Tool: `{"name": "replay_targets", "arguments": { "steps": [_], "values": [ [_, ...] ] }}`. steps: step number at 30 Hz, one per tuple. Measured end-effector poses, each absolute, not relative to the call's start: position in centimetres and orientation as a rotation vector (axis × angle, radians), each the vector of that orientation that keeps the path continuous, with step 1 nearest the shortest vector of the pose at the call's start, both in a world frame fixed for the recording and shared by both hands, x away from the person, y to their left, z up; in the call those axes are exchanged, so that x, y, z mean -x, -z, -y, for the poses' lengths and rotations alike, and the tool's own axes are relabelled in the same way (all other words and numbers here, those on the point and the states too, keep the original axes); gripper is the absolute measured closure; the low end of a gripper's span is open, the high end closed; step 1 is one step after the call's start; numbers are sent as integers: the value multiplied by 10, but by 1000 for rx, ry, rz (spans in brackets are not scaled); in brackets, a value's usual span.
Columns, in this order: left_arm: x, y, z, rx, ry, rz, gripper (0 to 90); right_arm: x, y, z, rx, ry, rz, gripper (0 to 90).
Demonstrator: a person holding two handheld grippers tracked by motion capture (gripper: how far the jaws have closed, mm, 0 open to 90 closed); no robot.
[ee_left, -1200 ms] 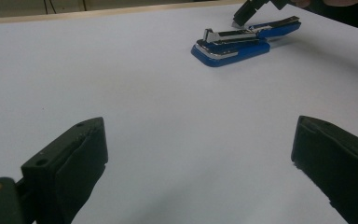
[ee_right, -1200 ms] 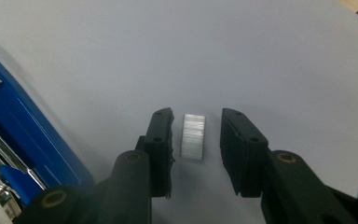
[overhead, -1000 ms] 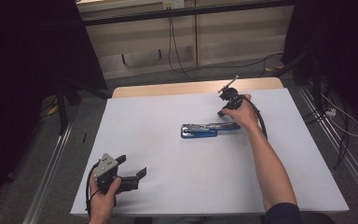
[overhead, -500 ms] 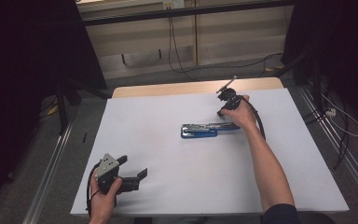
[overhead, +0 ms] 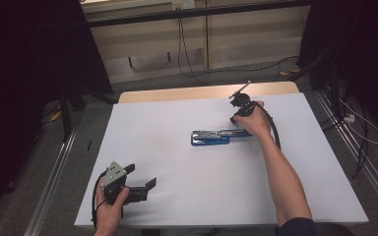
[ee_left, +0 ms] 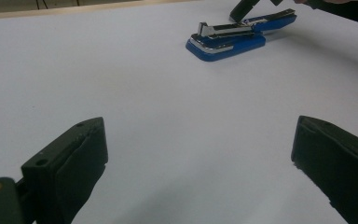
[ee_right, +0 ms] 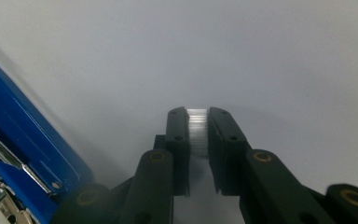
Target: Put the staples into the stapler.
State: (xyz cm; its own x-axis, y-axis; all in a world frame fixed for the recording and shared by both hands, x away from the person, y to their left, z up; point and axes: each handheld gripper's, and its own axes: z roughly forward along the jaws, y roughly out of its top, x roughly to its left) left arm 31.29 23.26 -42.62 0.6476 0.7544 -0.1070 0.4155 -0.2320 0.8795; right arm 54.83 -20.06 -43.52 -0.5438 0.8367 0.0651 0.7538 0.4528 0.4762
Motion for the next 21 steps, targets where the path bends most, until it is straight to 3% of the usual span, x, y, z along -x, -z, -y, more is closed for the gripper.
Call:
{"name": "replay_targets", "arguments": {
  "steps": [21],
  "values": [
    [-313,426,-233,-1857,-419,-930,37,-538,425,206,-1339,-829,-2518,792]
  ]
}}
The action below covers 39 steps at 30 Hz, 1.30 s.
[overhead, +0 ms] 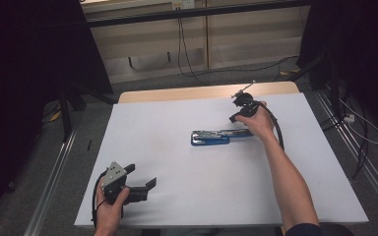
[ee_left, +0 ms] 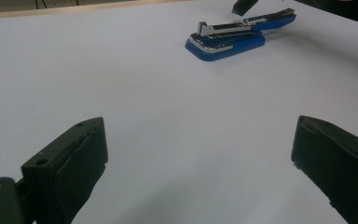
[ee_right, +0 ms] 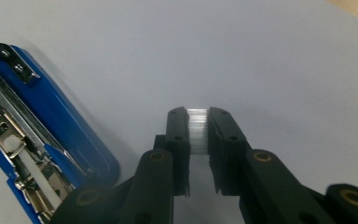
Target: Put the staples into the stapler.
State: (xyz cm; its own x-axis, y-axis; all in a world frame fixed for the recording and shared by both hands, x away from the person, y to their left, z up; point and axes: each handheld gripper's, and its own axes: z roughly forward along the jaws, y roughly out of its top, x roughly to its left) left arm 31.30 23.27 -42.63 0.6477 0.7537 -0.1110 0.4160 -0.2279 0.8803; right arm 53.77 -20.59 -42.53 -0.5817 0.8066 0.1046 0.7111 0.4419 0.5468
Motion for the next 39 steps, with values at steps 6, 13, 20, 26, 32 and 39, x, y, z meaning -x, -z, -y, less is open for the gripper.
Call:
{"name": "replay_targets", "arguments": {
  "steps": [6,13,20,26,32,39],
  "values": [
    [-313,426,-233,-1860,-422,-930,37,-534,420,207,-1338,-898,-2505,792],
    [-313,426,-233,-1860,-424,-931,37,-529,416,206,-1300,-930,-2497,792],
    [-313,426,-233,-1851,-424,-936,37,-523,415,208,-1256,-958,-2493,792],
    [-314,426,-233,-1855,-422,-933,37,-515,412,207,-1211,-978,-2486,793],
    [-315,426,-233,-1858,-424,-934,37,-510,408,206,-1177,-1019,-2481,792],
    [-316,426,-234,-1850,-426,-942,37,-505,402,202,-1149,-1062,-2485,792]
  ]
}}
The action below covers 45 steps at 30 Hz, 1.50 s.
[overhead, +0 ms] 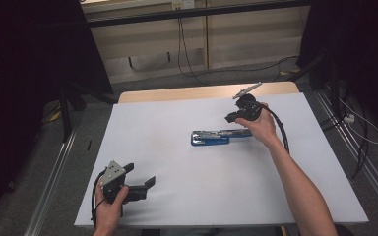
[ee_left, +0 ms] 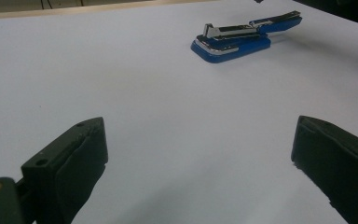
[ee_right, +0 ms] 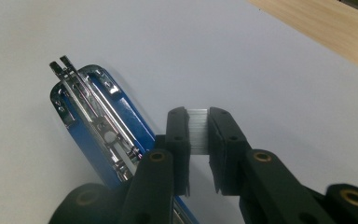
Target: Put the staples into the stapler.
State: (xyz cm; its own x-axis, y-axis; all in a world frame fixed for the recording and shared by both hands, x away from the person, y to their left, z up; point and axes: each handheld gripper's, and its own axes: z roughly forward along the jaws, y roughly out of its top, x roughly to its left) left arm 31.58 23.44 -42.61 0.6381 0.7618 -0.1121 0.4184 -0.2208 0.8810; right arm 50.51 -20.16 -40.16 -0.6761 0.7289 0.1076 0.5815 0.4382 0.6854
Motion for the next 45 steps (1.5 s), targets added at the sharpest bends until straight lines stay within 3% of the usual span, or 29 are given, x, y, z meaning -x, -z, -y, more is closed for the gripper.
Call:
{"name": "replay_targets", "arguments": {
  "steps": [45],
  "values": [
    [-316,426,-231,-1860,-420,-926,37,-480,380,171,-911,-1240,-2524,793]
  ]
}}
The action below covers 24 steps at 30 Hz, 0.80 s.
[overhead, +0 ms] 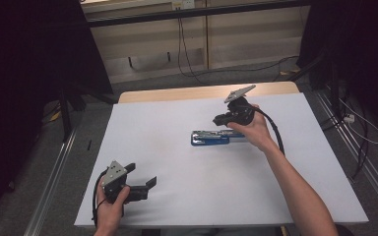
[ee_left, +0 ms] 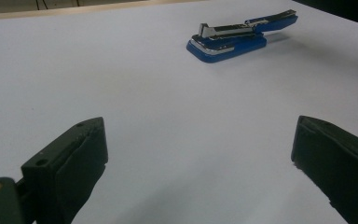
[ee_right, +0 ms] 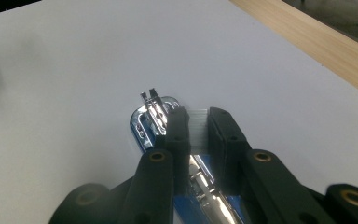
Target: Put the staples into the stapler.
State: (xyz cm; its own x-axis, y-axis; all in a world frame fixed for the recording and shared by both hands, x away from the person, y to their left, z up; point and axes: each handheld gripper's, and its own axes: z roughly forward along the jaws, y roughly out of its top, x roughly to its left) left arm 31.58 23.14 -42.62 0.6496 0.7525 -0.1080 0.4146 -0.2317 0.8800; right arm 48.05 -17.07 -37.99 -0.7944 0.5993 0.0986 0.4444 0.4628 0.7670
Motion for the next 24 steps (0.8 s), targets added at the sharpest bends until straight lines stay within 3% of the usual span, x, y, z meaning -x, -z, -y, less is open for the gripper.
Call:
{"name": "replay_targets", "arguments": {
  "steps": [24],
  "values": [
    [-315,426,-229,-1862,-417,-916,37,-487,379,138,-811,-1231,-2595,793]
  ]
}}
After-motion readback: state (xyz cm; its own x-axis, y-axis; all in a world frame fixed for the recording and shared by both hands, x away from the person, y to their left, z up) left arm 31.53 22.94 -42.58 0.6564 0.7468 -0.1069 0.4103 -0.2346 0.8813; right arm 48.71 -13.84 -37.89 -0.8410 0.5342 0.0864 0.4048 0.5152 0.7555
